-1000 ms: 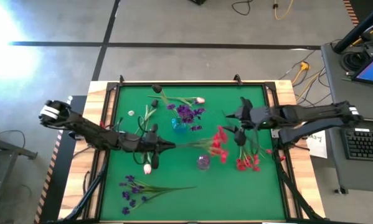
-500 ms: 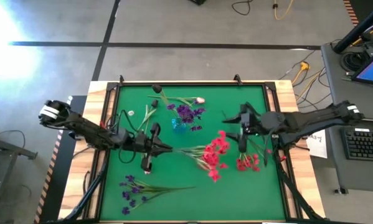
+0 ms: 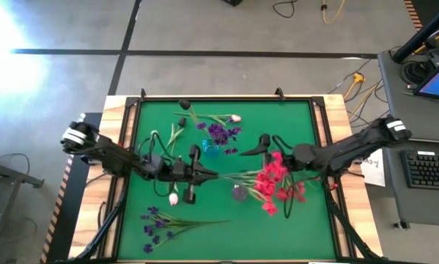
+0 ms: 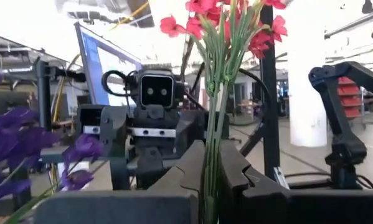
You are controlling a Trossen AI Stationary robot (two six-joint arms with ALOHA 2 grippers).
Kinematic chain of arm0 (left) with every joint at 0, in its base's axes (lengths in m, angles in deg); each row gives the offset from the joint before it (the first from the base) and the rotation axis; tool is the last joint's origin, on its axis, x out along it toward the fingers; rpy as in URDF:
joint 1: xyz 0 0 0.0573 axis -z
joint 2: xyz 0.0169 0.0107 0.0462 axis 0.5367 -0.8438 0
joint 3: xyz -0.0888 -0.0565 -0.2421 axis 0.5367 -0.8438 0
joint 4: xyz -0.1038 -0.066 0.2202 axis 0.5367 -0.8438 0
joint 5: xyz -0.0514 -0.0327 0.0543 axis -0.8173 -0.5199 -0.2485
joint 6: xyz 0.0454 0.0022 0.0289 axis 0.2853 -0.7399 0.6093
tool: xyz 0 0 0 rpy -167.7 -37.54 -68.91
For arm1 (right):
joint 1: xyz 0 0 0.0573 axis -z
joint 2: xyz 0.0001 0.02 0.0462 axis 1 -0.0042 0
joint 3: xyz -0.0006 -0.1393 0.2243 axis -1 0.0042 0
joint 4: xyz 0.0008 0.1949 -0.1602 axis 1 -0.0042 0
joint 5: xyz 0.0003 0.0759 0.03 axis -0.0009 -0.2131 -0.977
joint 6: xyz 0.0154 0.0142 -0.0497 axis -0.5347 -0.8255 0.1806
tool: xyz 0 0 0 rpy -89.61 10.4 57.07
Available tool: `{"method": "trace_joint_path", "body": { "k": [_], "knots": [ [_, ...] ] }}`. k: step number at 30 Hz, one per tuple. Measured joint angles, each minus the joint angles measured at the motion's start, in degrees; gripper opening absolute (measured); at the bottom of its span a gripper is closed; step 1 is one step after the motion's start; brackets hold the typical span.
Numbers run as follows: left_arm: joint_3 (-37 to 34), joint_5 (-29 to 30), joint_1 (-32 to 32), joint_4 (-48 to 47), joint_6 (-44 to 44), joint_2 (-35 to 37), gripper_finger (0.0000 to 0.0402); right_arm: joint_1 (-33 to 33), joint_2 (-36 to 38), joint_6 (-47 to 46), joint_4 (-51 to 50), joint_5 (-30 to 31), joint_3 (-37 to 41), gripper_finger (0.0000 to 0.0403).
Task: Sort flowers into vase by color
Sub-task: Put the left pink flowers into the purple vase
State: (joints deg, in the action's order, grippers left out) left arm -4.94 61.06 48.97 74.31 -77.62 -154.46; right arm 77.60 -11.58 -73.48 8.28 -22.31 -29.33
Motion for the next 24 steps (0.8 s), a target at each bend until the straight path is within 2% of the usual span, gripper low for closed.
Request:
{"method": "trace_joint_path", "body": {
  "k": [3, 5, 7, 16, 24],
  "knots": [
    [0.9, 0.19, -0.07, 1.59, 0.17, -2.27, 0.0, 0.0, -3.25, 0.65, 7.14, -3.8, -0.23, 0.0247],
    [1.66, 1.42, -0.07, 1.55, 0.07, -3.9, 0.0, -0.13, -5.05, 0.33, 10.45, -4.26, -0.63, 0.0247],
    [2.17, 2.92, -0.08, 1.55, 0.03, -5.31, 0.0, -0.13, -6.61, 0.4, 11.5, -4.25, -1.65, 0.0247],
    [4.47, 2.93, -0.13, 1.7, -0.87, -9.24, 0.0, -2.45, -10.26, 4.79, 11.17, -3.96, -4.87, 0.0244],
    [4.15, 3.15, -0.11, 1.99, -0.92, -8.86, 0.0, -2.6, -10.61, 4.62, 11.16, -3.78, -5.5, 0.0187]
  ]
}}
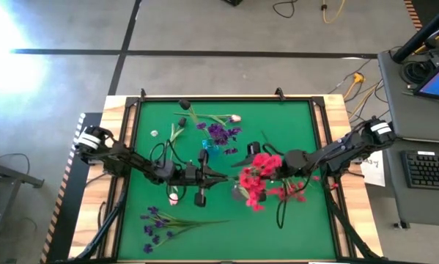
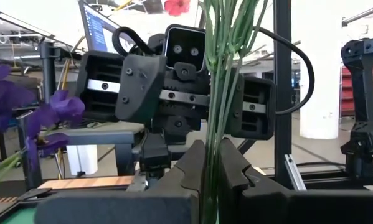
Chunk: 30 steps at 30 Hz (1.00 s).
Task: Sort flowers into vase by color
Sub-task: Put the left pink flowers into the purple vase
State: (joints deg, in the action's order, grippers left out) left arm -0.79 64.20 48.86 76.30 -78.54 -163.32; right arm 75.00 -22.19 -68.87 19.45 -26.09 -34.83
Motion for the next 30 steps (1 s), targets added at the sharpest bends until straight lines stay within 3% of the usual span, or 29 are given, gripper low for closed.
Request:
{"method": "trace_joint_path", "body": {
  "k": [8, 23, 26, 30],
  "knots": [
    [-0.4, 0.3, 0.0, 3.29, -0.02, 0.09, 0.0, 0.0, -0.02, -2.74, -0.35, -0.02, 0.0, 0.0166],
    [-1.05, 4.45, 0.0, 2.62, 1.56, -0.02, 0.0, 0.02, -0.17, -5.21, -0.31, -0.04, -0.83, 0.0279],
    [-0.72, 4.39, 0.0, 1.38, 1.94, -0.5, 0.0, 0.02, -0.17, -5.05, -0.44, -0.02, -1.51, 0.0275],
    [-0.28, 4.34, 0.0, 0.17, 1.63, -1.13, 0.0, 0.02, -0.17, -4.31, -0.73, -0.02, -2.6, 0.0228]
  ]
}}
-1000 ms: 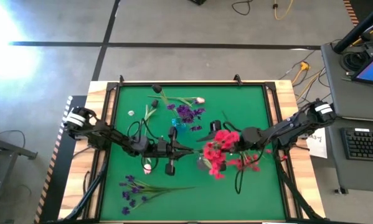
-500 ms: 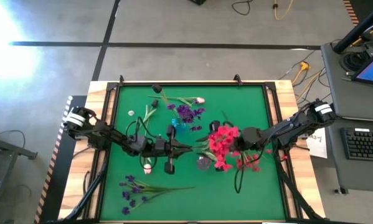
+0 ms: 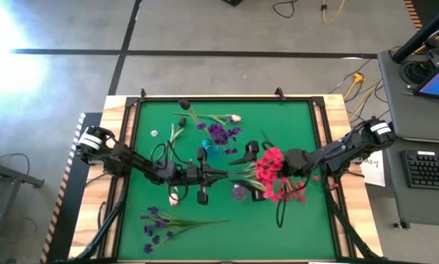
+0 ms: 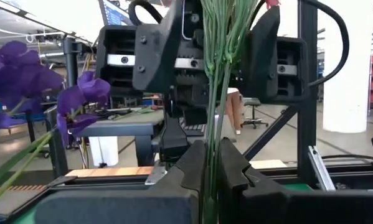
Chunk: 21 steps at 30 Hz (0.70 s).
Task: Sort flowers into vase by color
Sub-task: Put the left pink flowers into the purple vase
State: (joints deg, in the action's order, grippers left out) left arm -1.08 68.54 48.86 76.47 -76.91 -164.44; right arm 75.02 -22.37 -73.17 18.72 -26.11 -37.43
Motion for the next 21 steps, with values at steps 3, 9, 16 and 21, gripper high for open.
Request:
{"method": "trace_joint_path", "body": {
  "k": [3, 9, 16, 21],
  "knots": [
    [0.0, 0.24, 0.0, 0.04, -0.7, -0.03, 0.0, 0.02, 0.0, -1.01, -3.03, 0.01, -0.9, 0.0169],
    [0.0, 1.05, 0.1, -0.13, -2.76, 0.06, 0.0022, 0.04, 0.13, -2.8, -6.97, 0.17, -2.12, 0.0046],
    [0.0, 1.03, 1.02, -4.67, -6.2, 0.95, 0.0133, 0.0, 1.65, -5.37, -11.61, 0.0, -2.21, 0.0022],
    [0.0, 1.07, 1.99, -12.93, -6.82, 4.2, 0.0203, 0.0, 6.49, -9.44, -21.94, -0.02, -2.36, 0.002]
  ]
}}
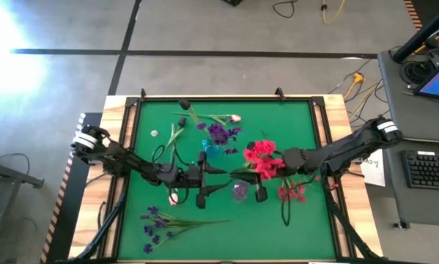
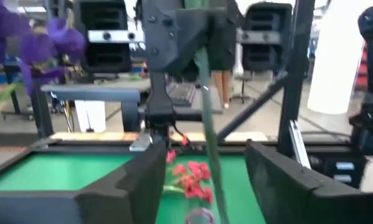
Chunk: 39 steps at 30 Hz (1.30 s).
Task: Sort flowers into vase by color
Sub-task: Put the left pink flowers into the purple vase
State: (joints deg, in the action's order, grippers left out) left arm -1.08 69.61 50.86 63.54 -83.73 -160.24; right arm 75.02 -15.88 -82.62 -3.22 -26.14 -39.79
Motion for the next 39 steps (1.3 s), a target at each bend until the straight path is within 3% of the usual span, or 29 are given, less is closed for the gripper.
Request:
{"method": "trace_joint_path", "body": {
  "k": [7, 11, 19, 30, 39],
  "knots": [
    [-0.02, 0.44, 0.05, -14.57, -2.99, 7.84, 0.0233, -0.02, 7.51, -5.08, -19.49, 0.02, -2.53, 0.0019],
    [-0.02, 0.42, 0.08, -21.27, -4.14, 12.11, 0.0233, -0.02, 10.32, -5.74, -24.11, 0.02, -3.36, 0.0019],
    [-0.04, 0.42, 0.17, -29.15, -5.96, 17.68, 0.0233, -0.02, 13.31, -2.25, -27.01, 0.2, -3.45, 0.0019],
    [-0.07, 0.4, 0.17, -35.08, -7.92, 22.02, 0.0233, -0.02, 8.04, 1.2, -27.31, 0.68, -3.28, 0.002],
    [-0.07, 0.4, 0.17, -37.69, -7.92, 22.55, 0.0233, 0.0, 5.55, 1.38, -27.84, 0.74, -3.23, 0.0055]
  ]
}}
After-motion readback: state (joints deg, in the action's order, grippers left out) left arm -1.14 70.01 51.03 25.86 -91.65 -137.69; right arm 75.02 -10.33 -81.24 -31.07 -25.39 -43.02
